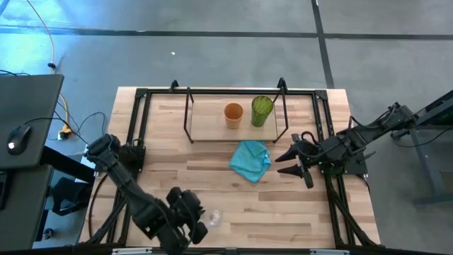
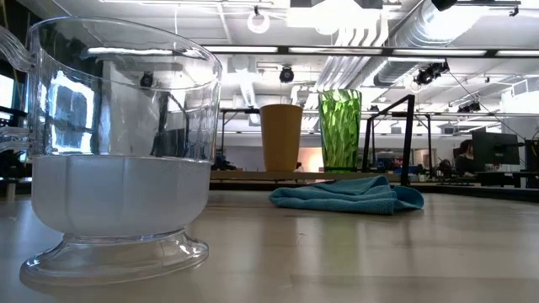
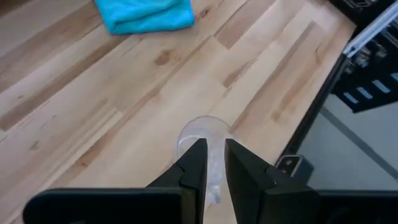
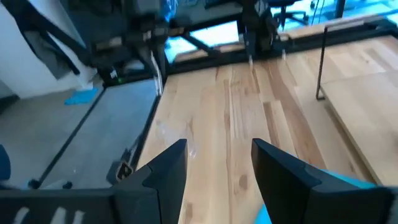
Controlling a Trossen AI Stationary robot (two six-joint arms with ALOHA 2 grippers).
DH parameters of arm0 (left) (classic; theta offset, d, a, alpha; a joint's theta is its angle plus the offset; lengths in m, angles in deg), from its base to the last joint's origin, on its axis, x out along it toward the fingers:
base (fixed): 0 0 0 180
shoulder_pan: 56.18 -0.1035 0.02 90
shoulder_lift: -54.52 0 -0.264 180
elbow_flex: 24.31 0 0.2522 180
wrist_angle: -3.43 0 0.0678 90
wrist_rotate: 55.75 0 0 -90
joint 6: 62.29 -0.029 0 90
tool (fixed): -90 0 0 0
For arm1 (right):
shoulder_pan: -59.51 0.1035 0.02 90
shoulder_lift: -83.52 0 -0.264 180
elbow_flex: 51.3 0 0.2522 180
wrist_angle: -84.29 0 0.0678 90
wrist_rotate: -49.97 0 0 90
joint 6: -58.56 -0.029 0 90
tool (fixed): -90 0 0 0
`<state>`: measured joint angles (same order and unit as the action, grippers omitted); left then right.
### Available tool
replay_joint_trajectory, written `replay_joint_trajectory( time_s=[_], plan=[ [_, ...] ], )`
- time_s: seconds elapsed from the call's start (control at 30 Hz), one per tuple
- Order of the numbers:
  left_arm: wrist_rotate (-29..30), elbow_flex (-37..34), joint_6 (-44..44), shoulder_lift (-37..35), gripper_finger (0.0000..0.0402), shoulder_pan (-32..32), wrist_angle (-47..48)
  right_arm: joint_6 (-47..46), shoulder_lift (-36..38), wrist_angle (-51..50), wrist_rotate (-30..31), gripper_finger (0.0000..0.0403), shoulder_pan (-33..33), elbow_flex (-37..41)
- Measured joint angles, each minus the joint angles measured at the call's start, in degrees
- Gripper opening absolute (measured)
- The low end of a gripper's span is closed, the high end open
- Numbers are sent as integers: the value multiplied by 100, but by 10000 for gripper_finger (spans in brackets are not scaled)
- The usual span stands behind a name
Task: Stack small to large cups/mugs on shelf
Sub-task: Put the transparent mug on the shelf
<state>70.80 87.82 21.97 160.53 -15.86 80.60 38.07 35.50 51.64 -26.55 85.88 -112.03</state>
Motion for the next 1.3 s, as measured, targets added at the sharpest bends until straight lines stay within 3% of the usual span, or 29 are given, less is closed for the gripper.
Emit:
replay_joint_trajectory(
  time_s=[0.63, 0.97, 1.3],
  plan=[
    [681, 0, 1759, 937, 47, 1002, -197, -249, -3, 694, 298, 172, -359, -1],
    [144, 0, 1837, 1252, 47, 908, -960, 318, -3, 670, 86, 172, -359, 0],
    [302, 0, 1947, 1308, 47, 704, -1017, 450, -3, 622, -302, 172, -356, 0]
  ],
)
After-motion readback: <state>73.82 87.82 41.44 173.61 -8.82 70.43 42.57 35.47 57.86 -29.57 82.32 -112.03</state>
